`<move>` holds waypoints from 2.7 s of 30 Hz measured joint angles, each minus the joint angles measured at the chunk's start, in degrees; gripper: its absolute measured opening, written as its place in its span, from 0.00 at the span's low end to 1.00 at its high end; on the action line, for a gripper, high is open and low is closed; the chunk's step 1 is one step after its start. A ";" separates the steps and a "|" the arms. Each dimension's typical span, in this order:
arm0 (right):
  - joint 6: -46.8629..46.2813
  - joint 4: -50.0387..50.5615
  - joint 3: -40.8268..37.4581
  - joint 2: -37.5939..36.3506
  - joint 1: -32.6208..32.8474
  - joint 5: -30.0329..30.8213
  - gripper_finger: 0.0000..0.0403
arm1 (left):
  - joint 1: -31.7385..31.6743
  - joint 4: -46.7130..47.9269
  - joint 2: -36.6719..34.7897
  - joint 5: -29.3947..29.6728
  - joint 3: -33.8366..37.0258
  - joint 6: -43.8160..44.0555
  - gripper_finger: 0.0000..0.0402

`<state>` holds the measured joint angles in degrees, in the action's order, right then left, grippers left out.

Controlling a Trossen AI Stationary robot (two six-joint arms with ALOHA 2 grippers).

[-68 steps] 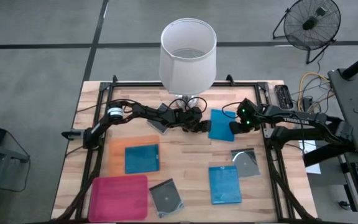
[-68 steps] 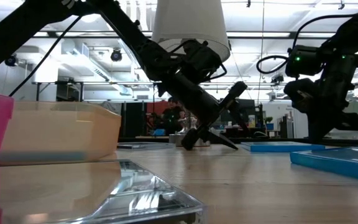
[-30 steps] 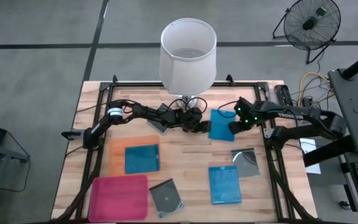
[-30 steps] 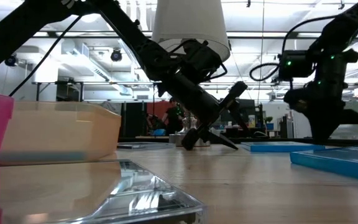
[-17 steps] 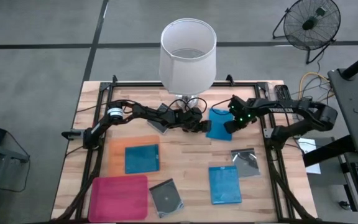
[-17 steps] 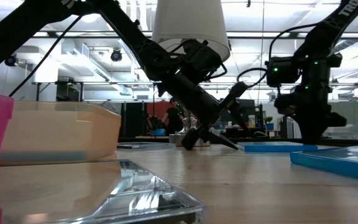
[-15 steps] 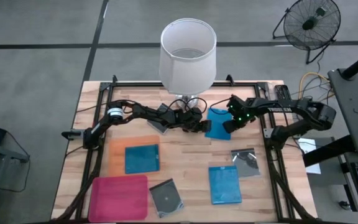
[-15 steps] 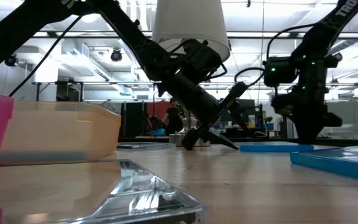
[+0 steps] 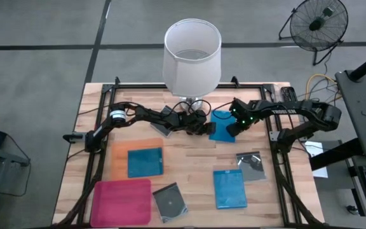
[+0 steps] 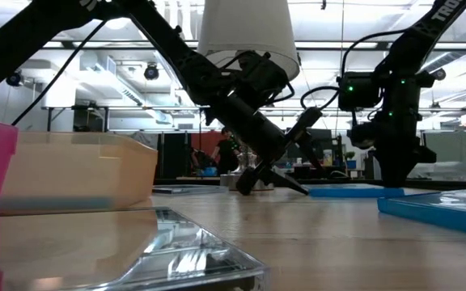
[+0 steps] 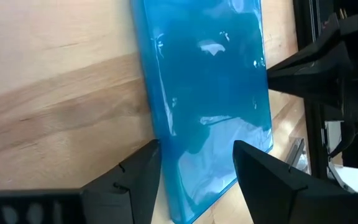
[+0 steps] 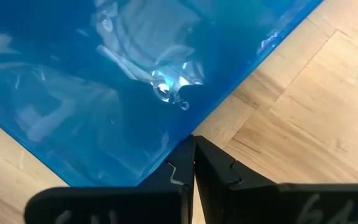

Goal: Pick & place jewel cases by type
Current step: Put the top blue cd case into the orange bin

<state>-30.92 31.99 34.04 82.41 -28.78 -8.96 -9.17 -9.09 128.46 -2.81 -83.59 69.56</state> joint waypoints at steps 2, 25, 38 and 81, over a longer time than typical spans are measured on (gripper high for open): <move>-0.15 -0.02 0.00 0.00 0.00 -0.10 0.02 | 0.00 -0.30 0.00 0.11 0.03 0.08 0.45; 0.04 -0.22 -0.09 0.04 0.04 -1.86 0.02 | 0.22 0.35 -0.02 -2.88 -1.59 2.71 0.45; -0.88 -5.58 -0.13 0.33 0.33 -5.96 0.02 | 0.98 -7.37 -0.09 -9.11 -2.28 4.26 0.45; 1.81 24.87 17.89 -31.83 0.04 -2.03 0.02 | 1.14 7.14 -9.76 -24.87 -1.44 -7.85 0.00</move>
<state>-29.11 56.86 51.93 50.59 -28.74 -10.99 -8.03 -1.95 118.70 -27.68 -85.03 61.70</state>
